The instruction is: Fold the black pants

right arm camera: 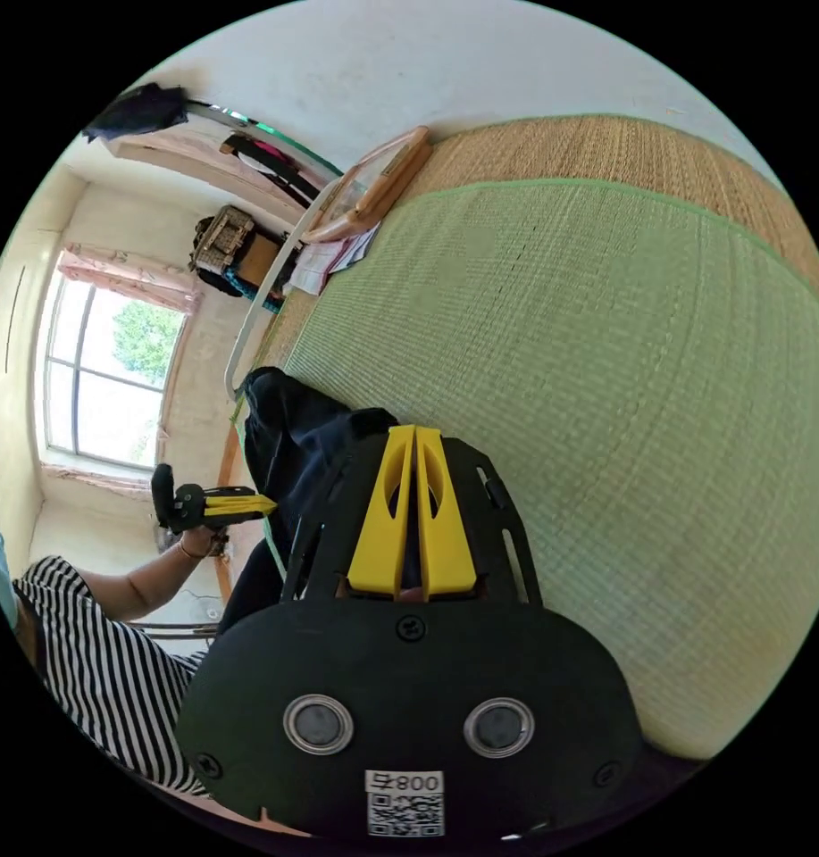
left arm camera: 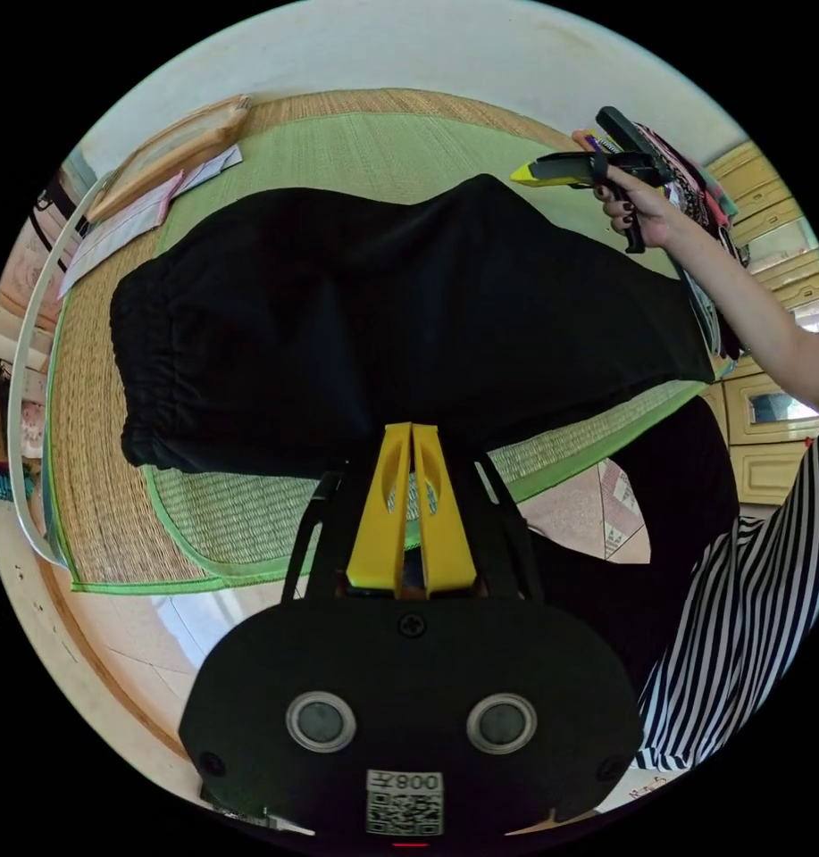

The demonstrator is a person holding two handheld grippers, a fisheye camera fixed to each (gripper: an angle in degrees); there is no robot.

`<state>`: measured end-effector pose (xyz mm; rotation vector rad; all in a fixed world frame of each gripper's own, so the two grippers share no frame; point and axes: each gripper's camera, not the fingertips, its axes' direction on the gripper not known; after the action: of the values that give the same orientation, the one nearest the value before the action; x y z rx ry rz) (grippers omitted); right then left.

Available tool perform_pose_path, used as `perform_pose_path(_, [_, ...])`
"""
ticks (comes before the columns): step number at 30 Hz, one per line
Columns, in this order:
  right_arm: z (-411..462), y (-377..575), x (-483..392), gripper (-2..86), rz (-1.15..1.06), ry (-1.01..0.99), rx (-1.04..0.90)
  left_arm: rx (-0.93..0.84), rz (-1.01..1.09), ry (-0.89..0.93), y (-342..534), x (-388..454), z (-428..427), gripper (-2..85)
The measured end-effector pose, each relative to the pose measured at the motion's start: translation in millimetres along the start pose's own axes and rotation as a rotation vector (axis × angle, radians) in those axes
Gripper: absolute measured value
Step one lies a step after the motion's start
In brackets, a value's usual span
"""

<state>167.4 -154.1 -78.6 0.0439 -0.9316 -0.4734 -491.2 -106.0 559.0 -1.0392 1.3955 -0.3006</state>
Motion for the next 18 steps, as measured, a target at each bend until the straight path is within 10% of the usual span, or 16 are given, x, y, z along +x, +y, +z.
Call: perform_pose_path(18, [-6.2, 145.0, 12.8, 0.0, 0.082, 0.222, 0.087, 0.111, 0.026, 0.059, -104.3, 51.1, 2.8, 0.0])
